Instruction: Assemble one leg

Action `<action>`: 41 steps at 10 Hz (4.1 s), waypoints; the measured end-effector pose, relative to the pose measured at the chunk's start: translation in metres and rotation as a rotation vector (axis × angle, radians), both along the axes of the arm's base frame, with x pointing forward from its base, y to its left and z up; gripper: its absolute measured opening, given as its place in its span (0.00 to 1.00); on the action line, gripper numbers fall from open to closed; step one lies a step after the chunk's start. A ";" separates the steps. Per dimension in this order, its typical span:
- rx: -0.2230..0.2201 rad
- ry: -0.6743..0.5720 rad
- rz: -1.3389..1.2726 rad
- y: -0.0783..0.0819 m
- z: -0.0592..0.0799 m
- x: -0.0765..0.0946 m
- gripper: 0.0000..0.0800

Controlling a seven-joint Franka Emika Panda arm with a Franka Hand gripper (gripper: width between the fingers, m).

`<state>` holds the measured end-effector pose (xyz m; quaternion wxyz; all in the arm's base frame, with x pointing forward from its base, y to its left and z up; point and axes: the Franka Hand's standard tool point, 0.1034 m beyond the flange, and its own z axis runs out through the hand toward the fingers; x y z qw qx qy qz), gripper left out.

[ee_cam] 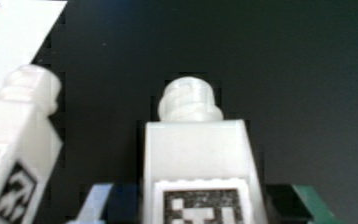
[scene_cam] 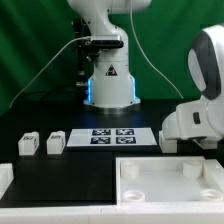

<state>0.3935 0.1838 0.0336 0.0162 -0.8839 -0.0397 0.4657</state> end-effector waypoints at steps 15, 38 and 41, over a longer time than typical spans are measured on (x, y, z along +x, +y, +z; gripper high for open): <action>0.116 -1.273 -0.105 -0.044 0.118 0.093 0.36; 0.141 -1.437 -0.078 -0.058 0.050 0.221 0.36; 0.134 -1.438 -0.071 -0.063 0.049 0.223 0.36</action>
Offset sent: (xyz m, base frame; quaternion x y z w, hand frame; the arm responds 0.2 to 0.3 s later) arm 0.0293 -0.0361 0.0570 -0.0038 0.2777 -0.0202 0.9604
